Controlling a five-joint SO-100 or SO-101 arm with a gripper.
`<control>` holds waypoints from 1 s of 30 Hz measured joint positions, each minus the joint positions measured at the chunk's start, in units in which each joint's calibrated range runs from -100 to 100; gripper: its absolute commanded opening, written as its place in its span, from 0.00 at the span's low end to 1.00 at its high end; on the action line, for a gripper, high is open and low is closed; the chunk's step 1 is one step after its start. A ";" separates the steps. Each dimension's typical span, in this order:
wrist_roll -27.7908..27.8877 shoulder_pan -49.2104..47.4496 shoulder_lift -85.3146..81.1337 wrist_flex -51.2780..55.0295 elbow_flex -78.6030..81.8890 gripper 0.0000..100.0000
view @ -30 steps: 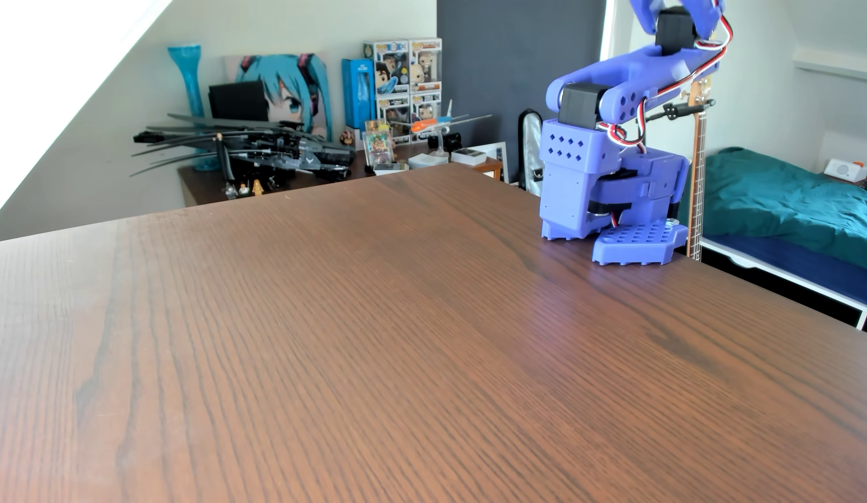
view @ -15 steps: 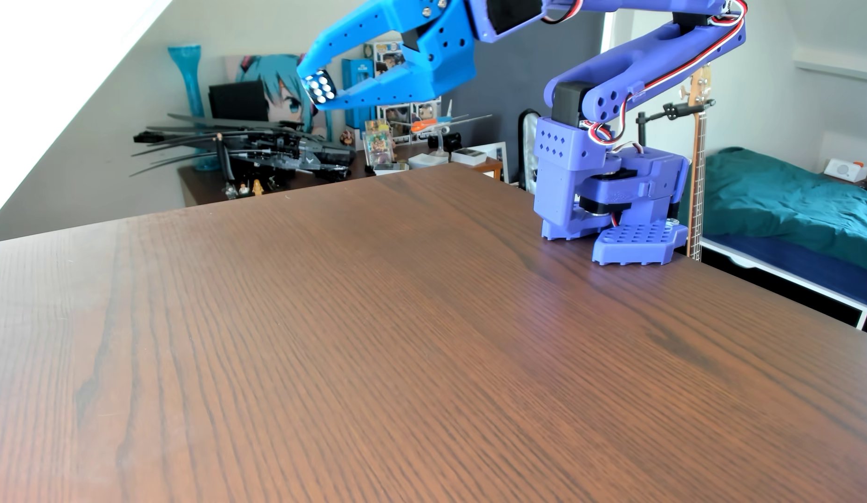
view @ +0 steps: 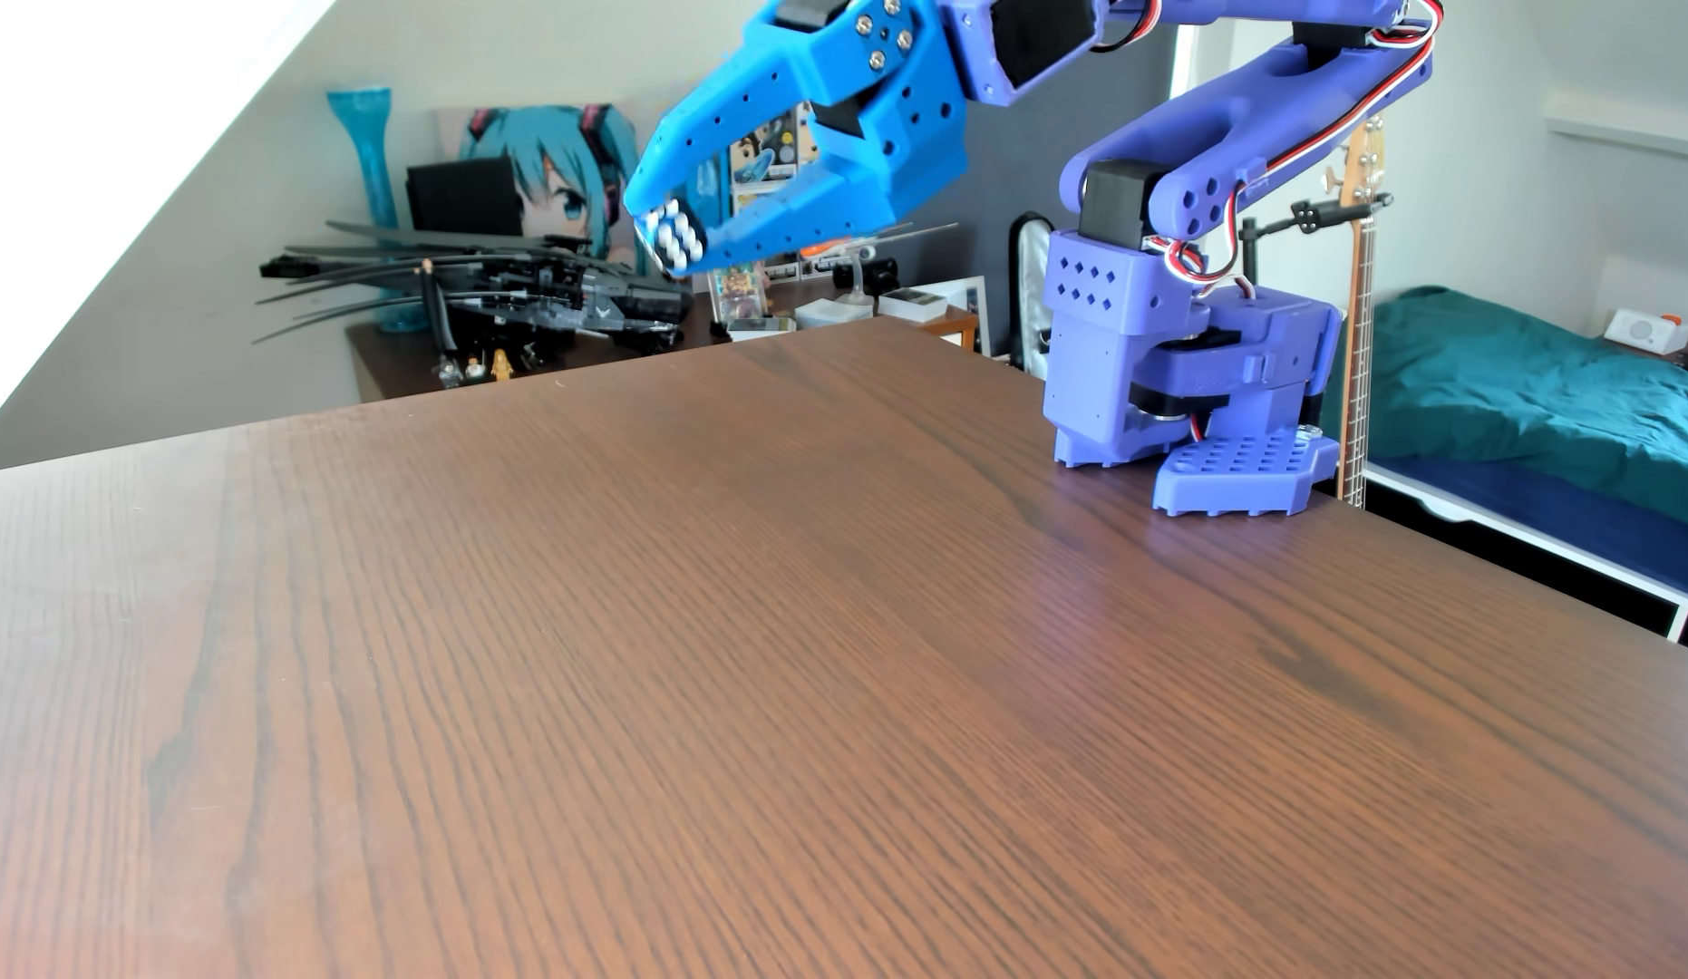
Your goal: Grab the blue dice
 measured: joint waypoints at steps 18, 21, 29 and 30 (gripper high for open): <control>0.00 0.73 0.00 0.09 0.00 0.18; 0.00 0.73 0.00 0.09 0.00 0.10; 0.00 -5.53 -3.85 0.96 0.00 0.02; 0.00 -6.50 -5.85 0.96 0.45 0.02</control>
